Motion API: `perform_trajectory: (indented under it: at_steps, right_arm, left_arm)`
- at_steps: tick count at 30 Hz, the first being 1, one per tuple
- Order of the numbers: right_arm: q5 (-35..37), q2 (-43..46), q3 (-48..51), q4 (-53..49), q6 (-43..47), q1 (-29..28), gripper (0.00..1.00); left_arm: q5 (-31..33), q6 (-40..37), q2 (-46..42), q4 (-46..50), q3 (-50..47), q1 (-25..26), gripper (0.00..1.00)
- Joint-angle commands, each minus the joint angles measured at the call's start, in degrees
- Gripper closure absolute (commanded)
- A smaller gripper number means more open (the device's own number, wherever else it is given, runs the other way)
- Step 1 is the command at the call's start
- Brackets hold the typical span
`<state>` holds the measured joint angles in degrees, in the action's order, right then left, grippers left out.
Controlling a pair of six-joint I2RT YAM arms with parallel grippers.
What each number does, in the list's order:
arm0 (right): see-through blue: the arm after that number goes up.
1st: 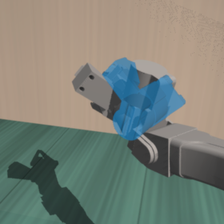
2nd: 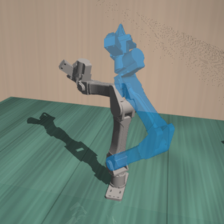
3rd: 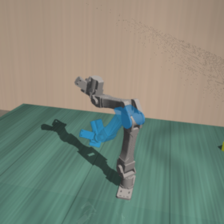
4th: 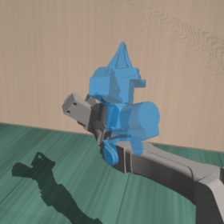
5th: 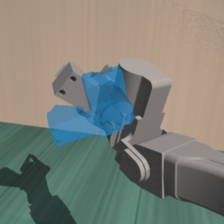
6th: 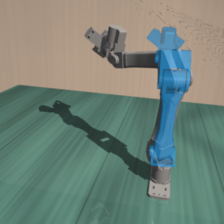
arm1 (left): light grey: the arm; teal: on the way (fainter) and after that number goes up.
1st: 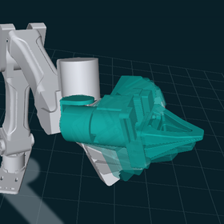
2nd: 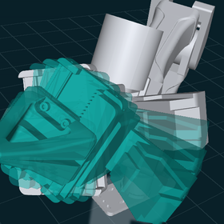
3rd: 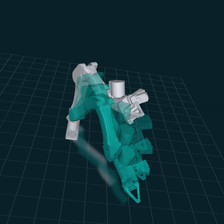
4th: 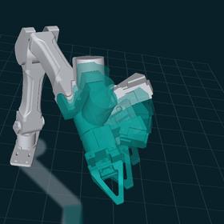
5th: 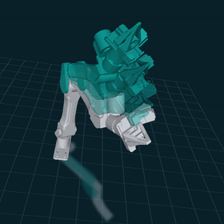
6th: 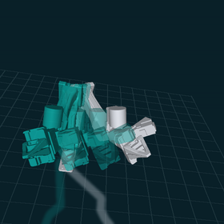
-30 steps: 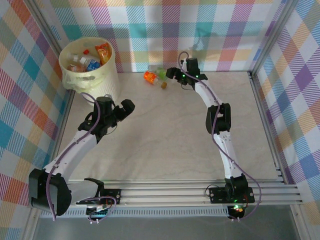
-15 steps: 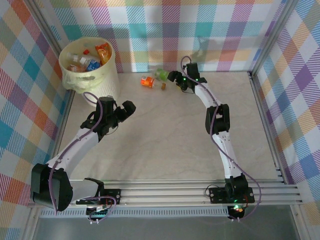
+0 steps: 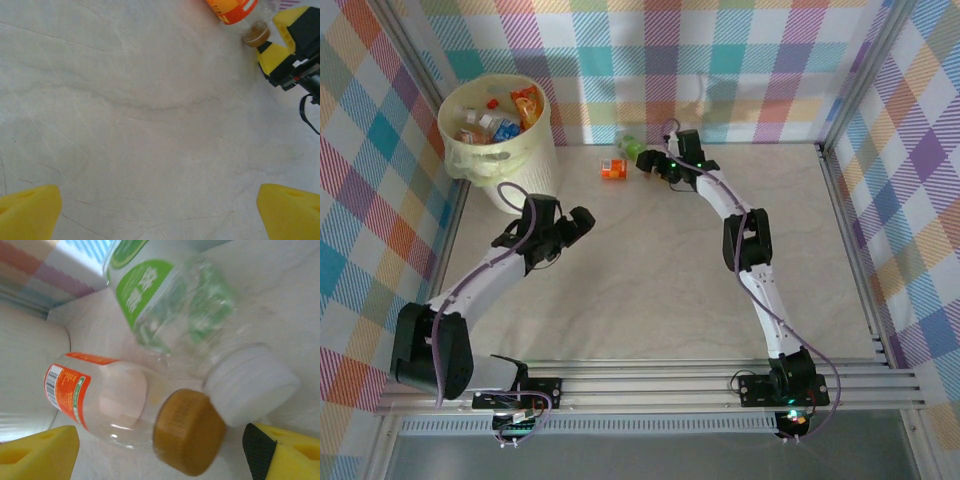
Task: Put the plastic bottles in the bin
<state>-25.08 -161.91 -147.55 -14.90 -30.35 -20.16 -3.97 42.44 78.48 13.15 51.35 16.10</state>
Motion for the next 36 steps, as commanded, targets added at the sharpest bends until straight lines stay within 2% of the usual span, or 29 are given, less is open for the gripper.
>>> perform_trajectory:
  at_steps: [1,5,11,16,24,29,32,36]
  right_arm:
    - [-0.37,1.5,0.48,-2.71,4.69,-1.54,0.12]
    - [0.13,1.64,0.69,-3.4,3.86,-1.63,0.11]
    - [-0.59,1.77,1.22,-3.53,3.49,-1.9,0.11]
    - [-0.66,1.77,1.89,-2.96,1.57,-1.9,0.11]
    - [-1.11,2.13,3.35,-1.86,-0.7,-1.9,0.11]
    - [-0.84,1.71,3.41,-1.18,-1.58,-1.9,0.12]
    - [-0.7,1.1,3.49,0.08,-2.83,-1.9,0.12]
    - [-0.7,0.15,3.27,2.24,-4.0,-1.91,0.12]
  left_arm:
    - [1.35,-0.44,4.99,-4.23,4.13,-0.1,0.0]
    - [-0.45,-3.97,16.06,-5.49,13.72,-0.06,0.0]
    - [3.43,-7.16,32.65,-3.11,31.63,0.01,0.0]
    - [10.05,-9.28,45.09,0.66,46.93,-0.01,0.0]
    - [10.82,-15.52,62.29,5.36,70.4,-0.75,0.0]
    - [6.61,-16.11,72.5,4.74,84.05,-2.28,0.0]
    - [1.06,-17.29,78.63,5.08,93.36,-2.73,0.0]
    - [-6.55,-18.61,80.82,3.29,96.31,-2.59,0.0]
